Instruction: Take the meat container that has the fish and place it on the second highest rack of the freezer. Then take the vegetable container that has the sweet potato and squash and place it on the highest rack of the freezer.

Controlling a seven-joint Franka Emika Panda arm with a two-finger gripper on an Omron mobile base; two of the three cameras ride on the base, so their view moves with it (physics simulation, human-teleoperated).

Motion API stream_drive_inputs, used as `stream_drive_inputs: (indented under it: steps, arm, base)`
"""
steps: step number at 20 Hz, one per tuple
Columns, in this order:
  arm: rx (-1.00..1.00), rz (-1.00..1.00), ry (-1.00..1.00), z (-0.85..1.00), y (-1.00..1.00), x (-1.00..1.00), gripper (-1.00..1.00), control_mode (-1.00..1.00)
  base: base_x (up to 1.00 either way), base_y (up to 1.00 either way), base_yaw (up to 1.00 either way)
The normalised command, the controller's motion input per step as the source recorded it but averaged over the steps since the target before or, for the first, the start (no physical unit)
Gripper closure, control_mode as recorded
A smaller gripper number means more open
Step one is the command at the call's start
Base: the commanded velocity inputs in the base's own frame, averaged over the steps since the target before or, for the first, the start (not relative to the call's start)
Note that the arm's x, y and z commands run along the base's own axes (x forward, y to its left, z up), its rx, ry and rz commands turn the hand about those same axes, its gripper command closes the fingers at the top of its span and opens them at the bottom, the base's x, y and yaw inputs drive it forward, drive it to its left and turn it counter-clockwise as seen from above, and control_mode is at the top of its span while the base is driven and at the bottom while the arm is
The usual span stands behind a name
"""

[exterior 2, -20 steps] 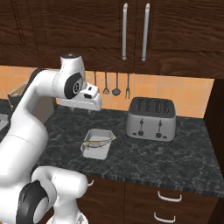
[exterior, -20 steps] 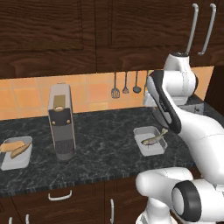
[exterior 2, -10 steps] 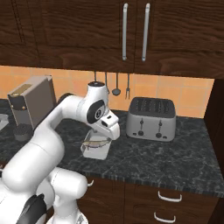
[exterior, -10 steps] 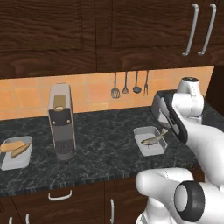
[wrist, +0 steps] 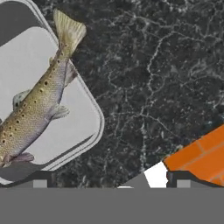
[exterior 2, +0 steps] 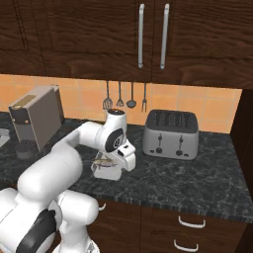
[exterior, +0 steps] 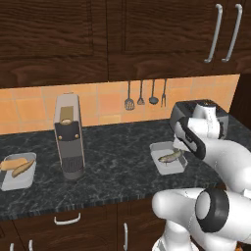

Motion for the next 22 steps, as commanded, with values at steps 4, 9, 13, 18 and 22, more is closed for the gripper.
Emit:
stream_drive_inputs:
  steps: [4,9,13,18,22]
  arm:
    - [0.01,0.00,0.06,-0.82,0.00,0.06,-1.00,-1.00]
    - [0.01,0.00,0.00,-0.22,0.00,0.18,-1.00,-1.00]
    - [0.00,0.00,0.00,0.00,0.03,0.25,-1.00,-1.00]
    - [0.00,0.00,0.00,-0.29,0.05,0.05,1.00,-1.00]
    - [0.02,0.00,0.00,-0.12,0.00,-0.01,1.00,-1.00]
  base:
    - [0.00,0.00,0.00]
    - [0.00,0.00,0.00]
    - [0.00,0.00,0.00]
    - [0.00,0.00,0.00]
    - [0.00,0.00,0.00]
